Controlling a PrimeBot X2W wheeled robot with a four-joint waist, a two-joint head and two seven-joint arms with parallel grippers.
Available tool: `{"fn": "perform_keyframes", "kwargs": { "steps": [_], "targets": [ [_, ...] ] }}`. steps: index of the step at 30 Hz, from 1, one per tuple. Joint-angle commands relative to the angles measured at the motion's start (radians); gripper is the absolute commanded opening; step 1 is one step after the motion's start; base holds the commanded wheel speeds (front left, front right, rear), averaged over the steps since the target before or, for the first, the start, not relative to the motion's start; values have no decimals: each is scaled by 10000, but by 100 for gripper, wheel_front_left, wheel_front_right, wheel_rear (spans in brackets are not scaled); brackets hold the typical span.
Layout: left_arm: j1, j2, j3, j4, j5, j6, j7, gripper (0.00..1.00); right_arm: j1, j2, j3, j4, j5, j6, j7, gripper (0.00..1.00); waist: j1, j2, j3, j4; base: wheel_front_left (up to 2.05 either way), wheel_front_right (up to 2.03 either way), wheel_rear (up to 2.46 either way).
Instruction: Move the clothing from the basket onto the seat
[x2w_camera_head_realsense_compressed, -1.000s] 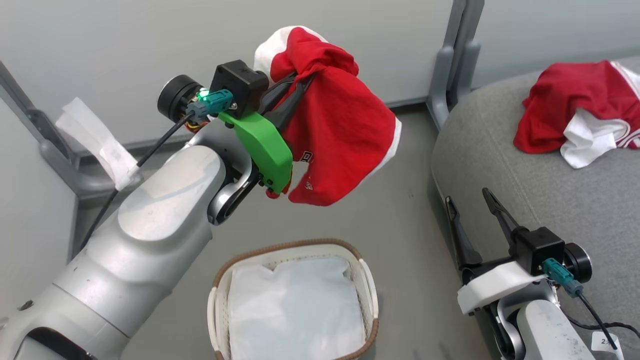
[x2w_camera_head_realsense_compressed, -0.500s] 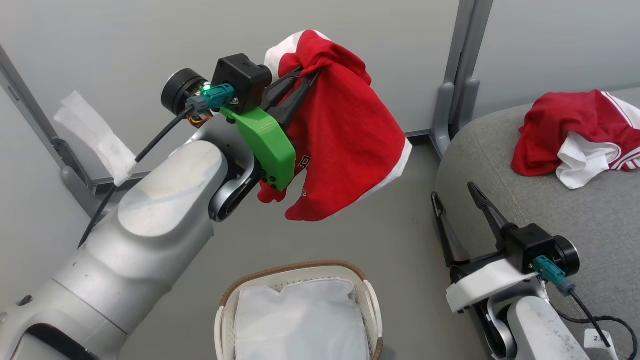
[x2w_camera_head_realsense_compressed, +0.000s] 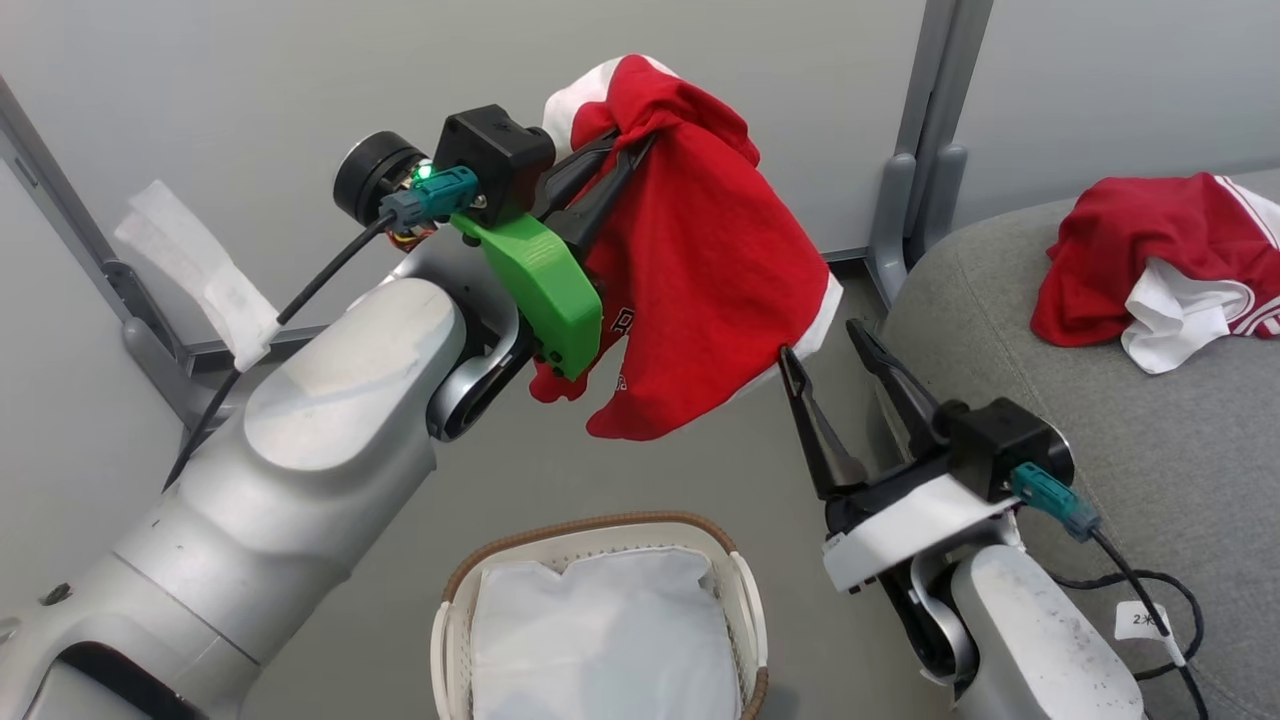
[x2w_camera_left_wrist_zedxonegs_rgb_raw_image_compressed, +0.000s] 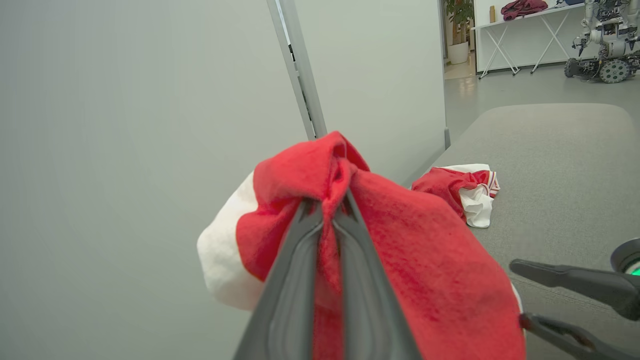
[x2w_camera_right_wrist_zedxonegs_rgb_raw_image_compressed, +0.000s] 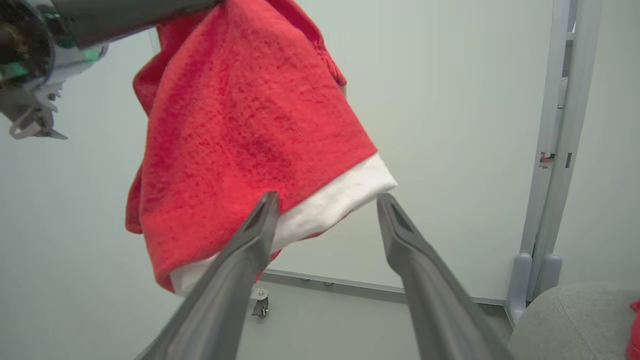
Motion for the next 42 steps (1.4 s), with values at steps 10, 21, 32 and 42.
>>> {"fn": "perform_keyframes", "kwargs": {
  "steps": [10,21,32,42],
  "targets": [
    [-277,-82,-189,-400,37,-18,-49,0,-1082,-38,1137,1492,1358,-14,-19,100,1,0,109,225,0,0,0],
    [119,149,-248,-516,-98,131,-18,0,-1956,-83,1648,1063,1921,-13,-19,61,1,0,143,266,0,0,0],
    [657,403,-190,85,-382,313,-104,0,-1759,-121,1163,744,588,-13,-19,0,1,0,114,110,0,0,0],
    [1257,396,-118,549,-635,389,-512,100,-1964,-341,553,728,-5,-14,-19,0,1,0,135,-227,0,0,0]
  ]
}}
